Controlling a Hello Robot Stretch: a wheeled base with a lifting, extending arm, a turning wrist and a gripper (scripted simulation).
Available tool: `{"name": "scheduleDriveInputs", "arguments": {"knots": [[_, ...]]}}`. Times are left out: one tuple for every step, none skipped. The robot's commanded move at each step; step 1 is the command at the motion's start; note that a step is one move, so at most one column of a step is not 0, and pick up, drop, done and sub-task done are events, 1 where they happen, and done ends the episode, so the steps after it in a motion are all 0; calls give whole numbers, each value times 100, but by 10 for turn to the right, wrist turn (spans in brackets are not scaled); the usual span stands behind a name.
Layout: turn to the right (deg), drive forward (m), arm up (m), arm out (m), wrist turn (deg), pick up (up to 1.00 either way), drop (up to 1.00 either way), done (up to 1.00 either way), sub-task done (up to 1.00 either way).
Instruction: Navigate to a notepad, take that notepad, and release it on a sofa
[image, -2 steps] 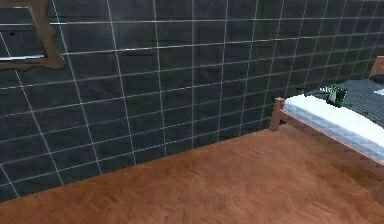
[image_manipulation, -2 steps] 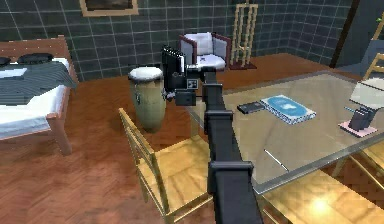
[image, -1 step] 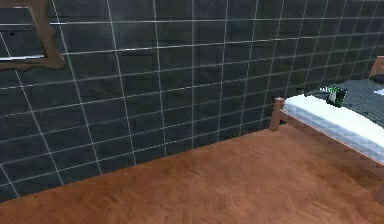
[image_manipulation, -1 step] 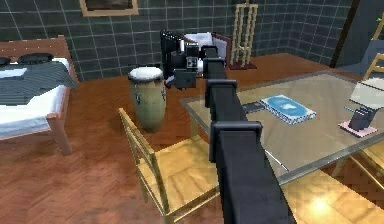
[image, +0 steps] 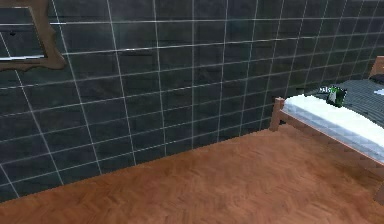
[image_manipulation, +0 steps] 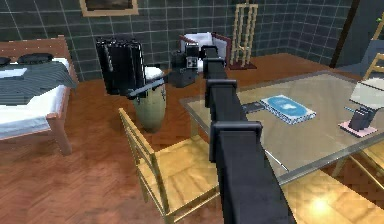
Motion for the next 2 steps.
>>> {"name": "scheduleDriveInputs", "arguments": {"knots": [[0, 0, 0, 0, -450, 0, 0, 0, 0], [0, 0, 0, 0, -360, 0, 0, 0, 0]]}}
